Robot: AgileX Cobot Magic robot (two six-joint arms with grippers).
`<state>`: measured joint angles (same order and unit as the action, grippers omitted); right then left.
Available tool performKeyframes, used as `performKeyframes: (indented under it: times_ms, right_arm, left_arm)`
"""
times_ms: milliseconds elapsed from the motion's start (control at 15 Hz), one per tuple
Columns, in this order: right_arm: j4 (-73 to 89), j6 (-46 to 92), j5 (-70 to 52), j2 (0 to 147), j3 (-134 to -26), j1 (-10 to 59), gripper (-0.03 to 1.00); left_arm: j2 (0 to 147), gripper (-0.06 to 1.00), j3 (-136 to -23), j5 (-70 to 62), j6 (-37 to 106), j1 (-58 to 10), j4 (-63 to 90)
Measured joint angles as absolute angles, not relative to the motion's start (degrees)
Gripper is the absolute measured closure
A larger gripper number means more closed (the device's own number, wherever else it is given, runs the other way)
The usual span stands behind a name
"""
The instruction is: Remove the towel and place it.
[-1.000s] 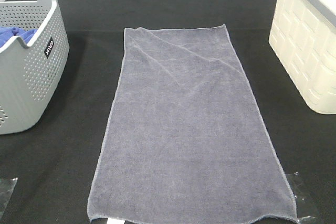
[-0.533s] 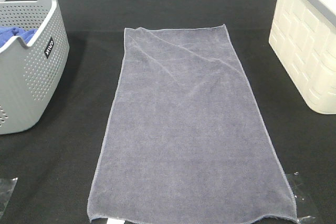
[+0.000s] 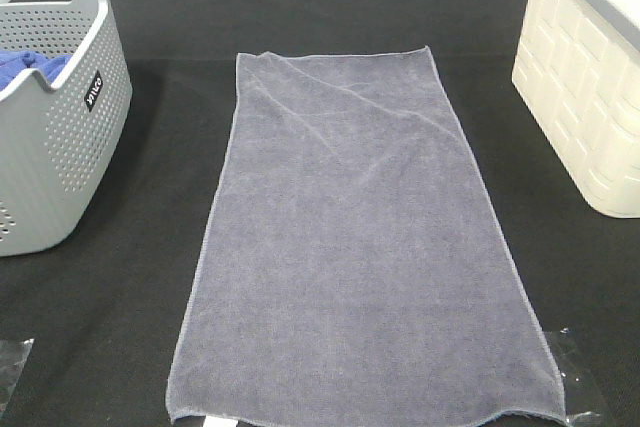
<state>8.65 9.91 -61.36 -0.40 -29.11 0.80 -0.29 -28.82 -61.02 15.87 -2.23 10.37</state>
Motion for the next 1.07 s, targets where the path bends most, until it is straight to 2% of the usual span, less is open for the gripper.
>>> performKeyframes:
  times_ms: [1067]
  right_arm:
    - [8.7,9.9,-61.4,-0.4,-29.1,0.8,0.24]
  left_arm:
    - [-0.3,0.27,-28.8,-61.0,15.9,-2.2,10.4]
